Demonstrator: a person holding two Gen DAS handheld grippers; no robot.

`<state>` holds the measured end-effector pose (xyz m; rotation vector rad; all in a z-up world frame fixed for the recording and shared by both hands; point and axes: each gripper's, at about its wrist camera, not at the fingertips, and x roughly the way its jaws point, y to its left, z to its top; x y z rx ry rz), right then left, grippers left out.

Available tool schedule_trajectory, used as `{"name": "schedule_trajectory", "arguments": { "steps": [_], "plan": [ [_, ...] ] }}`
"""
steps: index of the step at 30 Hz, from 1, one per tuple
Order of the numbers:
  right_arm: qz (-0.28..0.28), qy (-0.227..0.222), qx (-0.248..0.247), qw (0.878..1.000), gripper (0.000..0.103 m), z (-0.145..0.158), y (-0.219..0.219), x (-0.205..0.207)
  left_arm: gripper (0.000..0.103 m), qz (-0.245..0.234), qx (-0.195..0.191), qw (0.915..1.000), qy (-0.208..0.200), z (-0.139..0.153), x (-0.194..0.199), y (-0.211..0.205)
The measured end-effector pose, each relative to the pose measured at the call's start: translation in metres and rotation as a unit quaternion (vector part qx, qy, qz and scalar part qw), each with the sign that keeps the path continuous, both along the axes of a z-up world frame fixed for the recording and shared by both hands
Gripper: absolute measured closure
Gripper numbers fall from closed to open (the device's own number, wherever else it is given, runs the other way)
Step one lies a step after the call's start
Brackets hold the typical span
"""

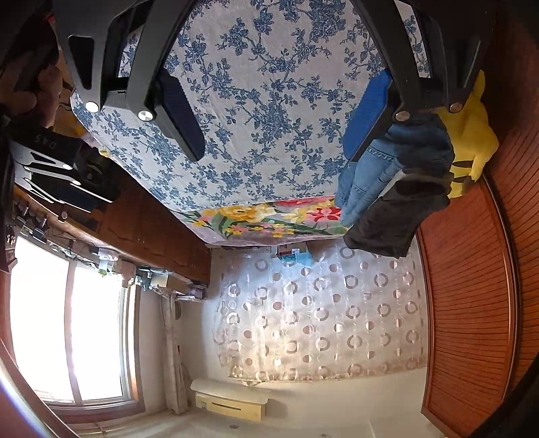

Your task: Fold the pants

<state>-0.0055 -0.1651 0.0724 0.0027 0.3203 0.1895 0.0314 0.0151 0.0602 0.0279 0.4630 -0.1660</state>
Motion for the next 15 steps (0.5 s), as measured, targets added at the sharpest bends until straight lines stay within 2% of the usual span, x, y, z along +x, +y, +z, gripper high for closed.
{"name": "schedule_trajectory", "arguments": {
  "steps": [15],
  "plan": [
    [-0.017, -0.003, -0.006, 1.000, 0.028, -0.015, 0.001, 0.005, 0.018, 0.019, -0.007, 0.9998, -0.002, -0.008, -0.006, 0.009]
  ]
}}
